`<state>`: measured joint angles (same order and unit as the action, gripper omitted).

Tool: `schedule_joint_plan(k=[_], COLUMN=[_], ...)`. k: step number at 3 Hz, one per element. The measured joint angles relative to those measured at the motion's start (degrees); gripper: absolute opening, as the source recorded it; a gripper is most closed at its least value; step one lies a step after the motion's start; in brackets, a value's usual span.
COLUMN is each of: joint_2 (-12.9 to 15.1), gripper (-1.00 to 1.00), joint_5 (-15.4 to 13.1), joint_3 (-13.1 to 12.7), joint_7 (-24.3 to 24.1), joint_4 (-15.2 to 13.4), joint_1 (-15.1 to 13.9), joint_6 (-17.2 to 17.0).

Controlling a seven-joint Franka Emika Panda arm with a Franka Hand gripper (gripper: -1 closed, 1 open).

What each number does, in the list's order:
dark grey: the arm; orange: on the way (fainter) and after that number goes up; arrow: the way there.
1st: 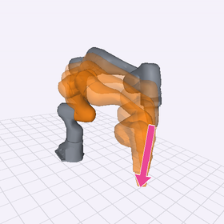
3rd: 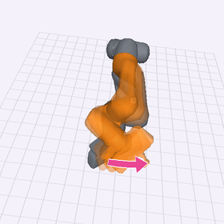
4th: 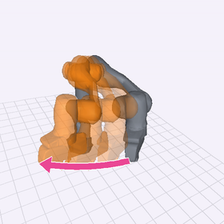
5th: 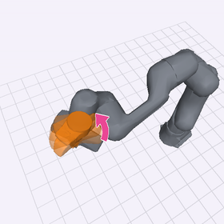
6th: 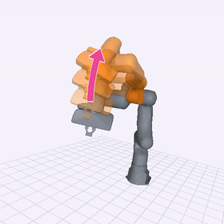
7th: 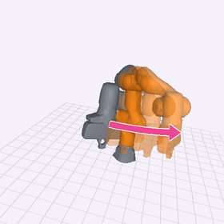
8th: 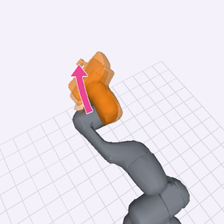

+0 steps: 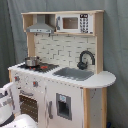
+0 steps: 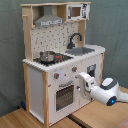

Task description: Play with the kitchen

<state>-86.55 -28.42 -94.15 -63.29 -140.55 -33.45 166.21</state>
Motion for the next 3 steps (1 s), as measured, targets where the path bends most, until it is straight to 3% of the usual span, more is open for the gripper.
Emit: schedule_joint_plan(k=[3], joint_2=[0.3], gripper=[1.00], joint_5=[0.0], joint_3=[7.6], joint_7=[20.1], joint_4=[-1.0], joint_1=[6.1], joint_6=[-4.2])
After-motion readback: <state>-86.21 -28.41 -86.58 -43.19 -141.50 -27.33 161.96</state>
